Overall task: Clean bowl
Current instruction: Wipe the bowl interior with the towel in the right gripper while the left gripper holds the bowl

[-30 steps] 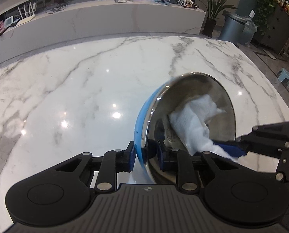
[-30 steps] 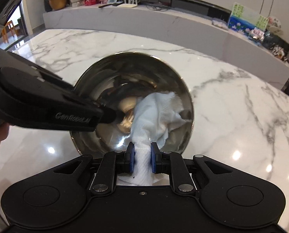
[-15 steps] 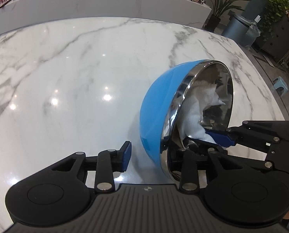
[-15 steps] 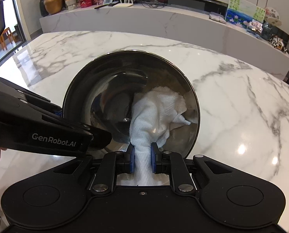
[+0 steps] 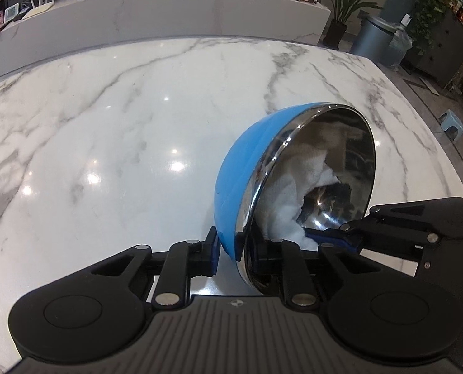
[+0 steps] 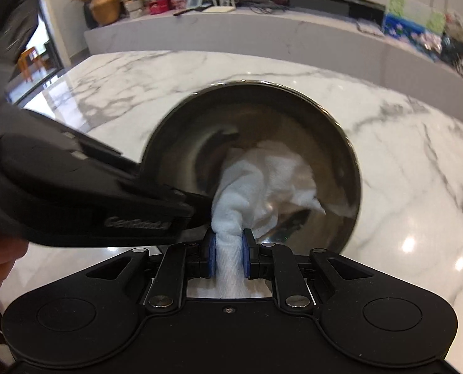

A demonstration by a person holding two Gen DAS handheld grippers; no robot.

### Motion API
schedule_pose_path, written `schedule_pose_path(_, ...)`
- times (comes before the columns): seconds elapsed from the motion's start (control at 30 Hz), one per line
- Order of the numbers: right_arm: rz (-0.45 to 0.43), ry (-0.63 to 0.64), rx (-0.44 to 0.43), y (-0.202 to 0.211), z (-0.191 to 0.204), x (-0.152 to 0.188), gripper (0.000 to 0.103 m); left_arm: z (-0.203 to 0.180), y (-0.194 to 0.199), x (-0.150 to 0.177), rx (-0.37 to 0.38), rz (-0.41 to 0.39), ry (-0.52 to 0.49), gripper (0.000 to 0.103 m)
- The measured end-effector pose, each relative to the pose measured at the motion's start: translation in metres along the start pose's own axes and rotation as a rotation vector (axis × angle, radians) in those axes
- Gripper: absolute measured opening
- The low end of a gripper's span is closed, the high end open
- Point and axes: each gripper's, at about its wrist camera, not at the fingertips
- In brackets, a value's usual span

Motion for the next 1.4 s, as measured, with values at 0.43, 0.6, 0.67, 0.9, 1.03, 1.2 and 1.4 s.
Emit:
schedule_pose_path(0.43,-0.028,0.029,0.12,0.003,-0.002,0.002,0.014,0.0,0.002,0.001,-0.021,-0.033,-0.014,0.018)
schedule_pose_path(0.6,-0.029,-0.009,0.082,0.002,-0.006,0.0,0.014,0.002,-0.004,0.004,0.007,-0.019,0.017,0.02)
schedule_pose_path(0.67,-0.028,-0.028,0.052,0.003,-0.007,0.001,0.015,0.006,-0.007,0.003,0.021,-0.009,0.046,0.021)
schedule_pose_path(0.9,-0.023,-0.069,-0.029,0.002,-0.01,0.001,0.015,0.008,-0.008,0.004,0.023,-0.003,0.053,0.022)
schedule_pose_path(1.03,-0.059,0.017,0.012,0.008,0.003,0.001,0.02,0.007,-0.006,0.002,0.03,-0.004,0.046,0.018)
schedule_pose_path(1.2,-0.103,0.114,0.039,0.009,0.013,0.0,0.021,0.008,-0.003,-0.001,0.028,0.0,0.035,0.017)
schedule_pose_path(1.4,-0.11,0.128,0.035,0.003,0.015,0.003,0.016,0.008,-0.002,-0.001,0.027,0.001,0.024,0.017)
Point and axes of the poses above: each gripper's, at about its wrist camera, not at the fingertips, and y roughly against the way its jaws point, z to its left, x to its underside, and after that the axes turned 5 degrees about -z, right-handed
